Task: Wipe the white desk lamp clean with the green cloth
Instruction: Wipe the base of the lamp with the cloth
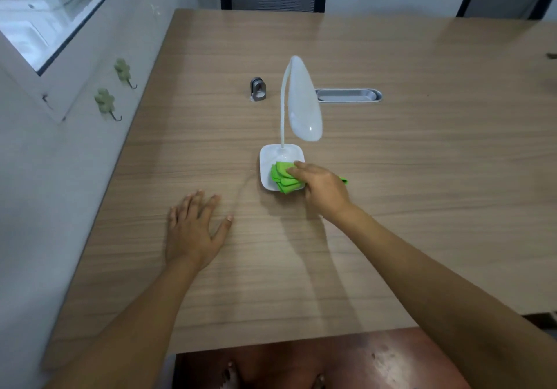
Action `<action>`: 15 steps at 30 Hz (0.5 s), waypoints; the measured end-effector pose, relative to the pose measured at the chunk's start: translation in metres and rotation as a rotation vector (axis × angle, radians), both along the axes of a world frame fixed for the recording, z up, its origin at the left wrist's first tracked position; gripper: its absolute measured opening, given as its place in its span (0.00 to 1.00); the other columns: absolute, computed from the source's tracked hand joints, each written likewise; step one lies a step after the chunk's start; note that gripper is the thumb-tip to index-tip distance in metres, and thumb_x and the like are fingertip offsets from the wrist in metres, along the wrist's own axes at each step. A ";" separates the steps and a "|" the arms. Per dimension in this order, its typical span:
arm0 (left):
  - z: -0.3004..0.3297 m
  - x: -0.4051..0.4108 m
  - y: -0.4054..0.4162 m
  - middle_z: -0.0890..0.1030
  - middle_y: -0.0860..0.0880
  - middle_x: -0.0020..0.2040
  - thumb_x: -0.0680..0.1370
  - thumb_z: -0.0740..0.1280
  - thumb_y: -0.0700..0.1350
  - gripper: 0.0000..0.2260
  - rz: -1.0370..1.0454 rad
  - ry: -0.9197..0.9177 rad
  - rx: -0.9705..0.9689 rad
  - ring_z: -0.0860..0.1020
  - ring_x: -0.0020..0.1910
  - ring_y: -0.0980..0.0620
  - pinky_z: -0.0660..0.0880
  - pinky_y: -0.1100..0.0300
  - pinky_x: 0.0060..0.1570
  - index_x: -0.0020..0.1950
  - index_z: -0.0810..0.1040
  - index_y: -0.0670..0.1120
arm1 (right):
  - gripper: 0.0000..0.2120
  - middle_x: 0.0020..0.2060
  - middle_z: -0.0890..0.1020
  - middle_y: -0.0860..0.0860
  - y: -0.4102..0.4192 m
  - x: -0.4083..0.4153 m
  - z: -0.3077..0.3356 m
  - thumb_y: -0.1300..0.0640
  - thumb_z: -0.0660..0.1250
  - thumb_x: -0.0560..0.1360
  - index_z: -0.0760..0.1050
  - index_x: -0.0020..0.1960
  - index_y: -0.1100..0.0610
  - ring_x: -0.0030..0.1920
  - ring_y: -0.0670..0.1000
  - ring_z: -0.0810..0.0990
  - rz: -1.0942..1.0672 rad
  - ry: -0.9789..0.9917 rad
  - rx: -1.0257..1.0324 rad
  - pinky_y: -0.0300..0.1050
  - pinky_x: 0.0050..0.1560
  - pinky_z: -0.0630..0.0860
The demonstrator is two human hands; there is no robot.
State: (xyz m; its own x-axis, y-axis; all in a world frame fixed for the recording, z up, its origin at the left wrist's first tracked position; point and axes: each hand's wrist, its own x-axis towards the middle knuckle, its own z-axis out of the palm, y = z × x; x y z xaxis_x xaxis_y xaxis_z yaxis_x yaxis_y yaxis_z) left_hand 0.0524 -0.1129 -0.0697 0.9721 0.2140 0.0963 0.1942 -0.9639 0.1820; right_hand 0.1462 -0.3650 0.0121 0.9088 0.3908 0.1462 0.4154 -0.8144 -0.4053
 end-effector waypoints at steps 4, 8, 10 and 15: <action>0.000 -0.001 0.000 0.66 0.47 0.75 0.73 0.49 0.67 0.30 -0.002 0.002 -0.011 0.61 0.74 0.44 0.56 0.43 0.72 0.72 0.67 0.56 | 0.23 0.53 0.84 0.63 -0.020 -0.016 -0.010 0.74 0.71 0.58 0.83 0.52 0.61 0.54 0.65 0.82 0.272 -0.028 -0.121 0.59 0.55 0.77; 0.001 0.000 0.001 0.66 0.47 0.75 0.73 0.49 0.67 0.30 -0.003 0.005 -0.008 0.61 0.74 0.44 0.56 0.43 0.72 0.71 0.67 0.56 | 0.22 0.55 0.83 0.59 -0.036 -0.016 0.005 0.67 0.58 0.66 0.81 0.55 0.59 0.55 0.59 0.82 0.151 -0.098 0.051 0.49 0.55 0.79; 0.001 -0.001 0.001 0.66 0.47 0.75 0.73 0.50 0.67 0.30 -0.001 0.007 -0.018 0.61 0.74 0.45 0.55 0.44 0.73 0.71 0.67 0.56 | 0.25 0.56 0.83 0.60 -0.033 0.002 0.008 0.66 0.54 0.65 0.81 0.56 0.60 0.56 0.60 0.81 0.004 -0.141 0.115 0.48 0.56 0.78; 0.000 0.000 0.001 0.67 0.46 0.74 0.73 0.50 0.66 0.30 -0.001 -0.005 0.002 0.62 0.74 0.44 0.56 0.43 0.72 0.71 0.68 0.55 | 0.15 0.65 0.77 0.55 -0.011 0.040 0.001 0.57 0.62 0.77 0.77 0.62 0.56 0.65 0.55 0.74 -0.086 0.015 0.064 0.42 0.63 0.69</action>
State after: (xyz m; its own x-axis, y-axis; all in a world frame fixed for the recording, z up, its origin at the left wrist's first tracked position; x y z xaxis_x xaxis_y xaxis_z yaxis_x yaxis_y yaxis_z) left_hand 0.0521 -0.1118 -0.0697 0.9718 0.2126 0.1018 0.1921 -0.9646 0.1806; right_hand 0.1861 -0.3756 0.0128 0.9409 0.3014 0.1548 0.3385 -0.8189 -0.4635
